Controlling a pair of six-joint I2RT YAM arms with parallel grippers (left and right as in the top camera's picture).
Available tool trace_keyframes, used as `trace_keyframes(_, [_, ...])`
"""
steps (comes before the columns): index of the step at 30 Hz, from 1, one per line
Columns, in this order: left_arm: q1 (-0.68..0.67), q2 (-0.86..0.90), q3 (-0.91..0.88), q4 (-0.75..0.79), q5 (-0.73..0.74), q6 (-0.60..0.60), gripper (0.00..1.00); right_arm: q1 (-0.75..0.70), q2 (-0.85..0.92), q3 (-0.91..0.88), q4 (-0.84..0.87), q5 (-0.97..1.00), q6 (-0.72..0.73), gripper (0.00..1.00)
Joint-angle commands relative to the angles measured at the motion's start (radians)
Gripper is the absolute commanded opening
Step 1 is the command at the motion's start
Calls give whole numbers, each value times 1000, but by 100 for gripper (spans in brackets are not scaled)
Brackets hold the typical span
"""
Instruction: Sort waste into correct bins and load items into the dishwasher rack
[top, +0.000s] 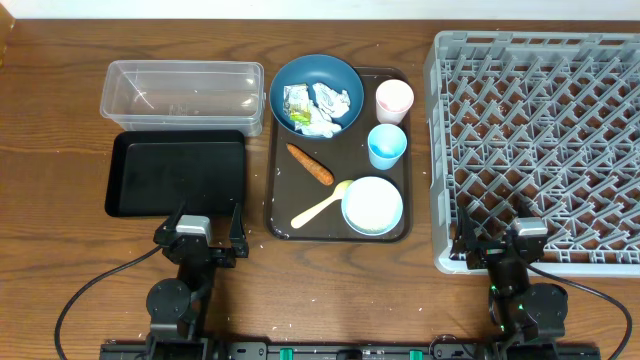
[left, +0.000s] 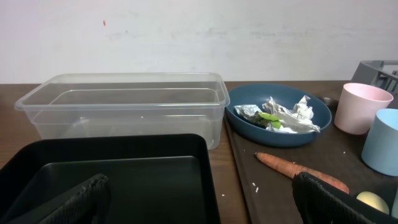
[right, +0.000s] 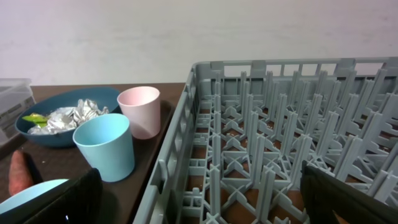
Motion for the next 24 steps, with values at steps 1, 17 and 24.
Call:
trace_keyframes(1, [5,-6,-12,-39,14,6,95,-14,-5,-3,15,10,2,99])
trace_keyframes(17, [5,119,238,-29,35,-43,95,-14,109,198,119,-94,-201,99])
trace_keyframes(24, [4,489,542,-60,130,-42,95,-14,372,441,71,-116,-224,99])
